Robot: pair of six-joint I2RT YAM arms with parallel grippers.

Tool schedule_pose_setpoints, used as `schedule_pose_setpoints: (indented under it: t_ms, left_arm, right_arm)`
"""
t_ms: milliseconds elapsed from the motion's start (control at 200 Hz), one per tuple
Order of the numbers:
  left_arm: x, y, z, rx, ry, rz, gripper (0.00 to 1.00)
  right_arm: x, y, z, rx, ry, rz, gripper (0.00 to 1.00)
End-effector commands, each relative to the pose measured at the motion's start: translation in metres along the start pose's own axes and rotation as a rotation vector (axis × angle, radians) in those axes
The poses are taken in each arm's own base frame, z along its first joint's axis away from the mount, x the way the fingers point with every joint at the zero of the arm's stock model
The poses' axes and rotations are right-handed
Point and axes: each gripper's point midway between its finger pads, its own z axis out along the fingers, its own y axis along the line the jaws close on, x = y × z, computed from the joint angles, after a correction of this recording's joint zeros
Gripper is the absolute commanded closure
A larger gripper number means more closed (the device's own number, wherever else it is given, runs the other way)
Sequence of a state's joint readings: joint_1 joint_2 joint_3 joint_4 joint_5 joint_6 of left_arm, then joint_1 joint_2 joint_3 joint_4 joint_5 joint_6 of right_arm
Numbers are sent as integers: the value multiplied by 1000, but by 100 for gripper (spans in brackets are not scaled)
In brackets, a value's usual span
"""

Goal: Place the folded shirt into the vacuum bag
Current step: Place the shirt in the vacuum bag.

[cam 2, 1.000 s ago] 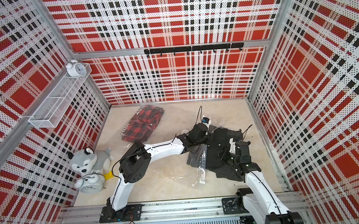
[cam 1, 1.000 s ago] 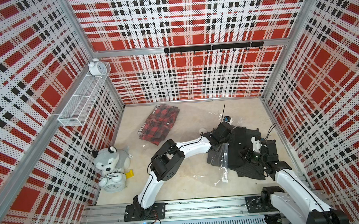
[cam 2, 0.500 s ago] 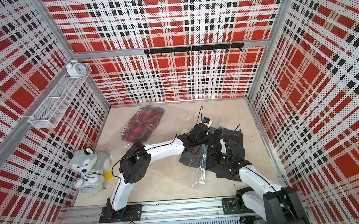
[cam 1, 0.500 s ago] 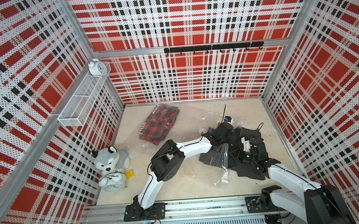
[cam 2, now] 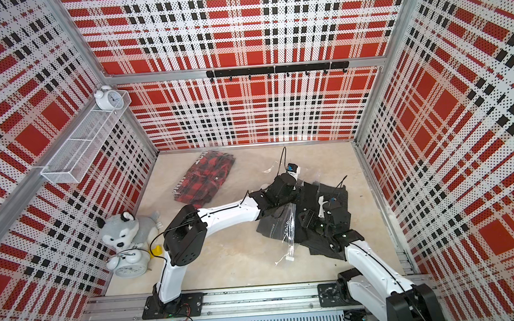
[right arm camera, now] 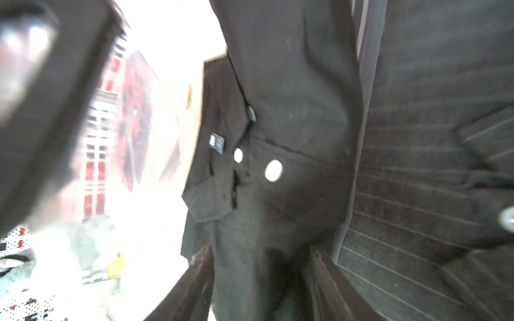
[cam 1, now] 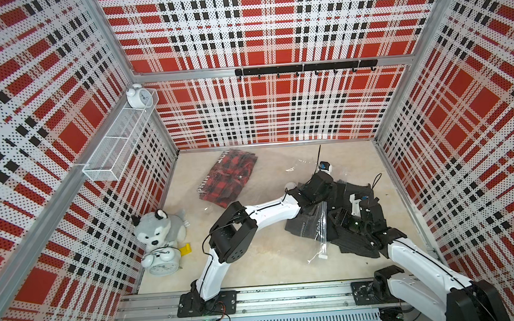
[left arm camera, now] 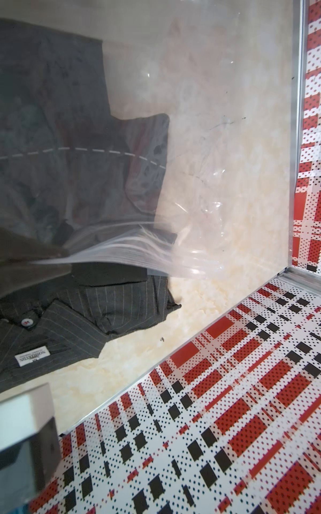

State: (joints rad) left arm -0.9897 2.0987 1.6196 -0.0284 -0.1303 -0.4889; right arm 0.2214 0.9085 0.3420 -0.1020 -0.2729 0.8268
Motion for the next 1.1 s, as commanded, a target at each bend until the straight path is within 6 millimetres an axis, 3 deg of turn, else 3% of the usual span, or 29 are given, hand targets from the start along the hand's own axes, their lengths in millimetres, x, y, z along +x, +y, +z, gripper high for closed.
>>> schedule_pose_setpoints:
  t_ms: [0, 205, 456, 526, 777, 1097]
  left_arm:
    - [-25, -18, -18, 42, -79, 1, 100]
    - [-30, -17, -18, 46, -86, -2, 100]
    - [-21, -16, -10, 52, -65, -10, 100]
    - [-19, -15, -10, 50, -63, -13, 100]
    - [-18, -16, -11, 52, -66, -29, 100]
    - [-29, -24, -22, 70, -94, -48, 100]
  right_arm:
    - [-18, -5, -14, 53, -61, -26, 41]
    - [-35, -9, -14, 68, -73, -35, 40]
    - [-28, -12, 14, 39, 13, -26, 43]
    - [-23, -10, 24, 8, 39, -14, 49]
    - [-1, 12, 61, -66, 116, -8, 90]
    - [-3, 33, 80, -178, 75, 84, 98]
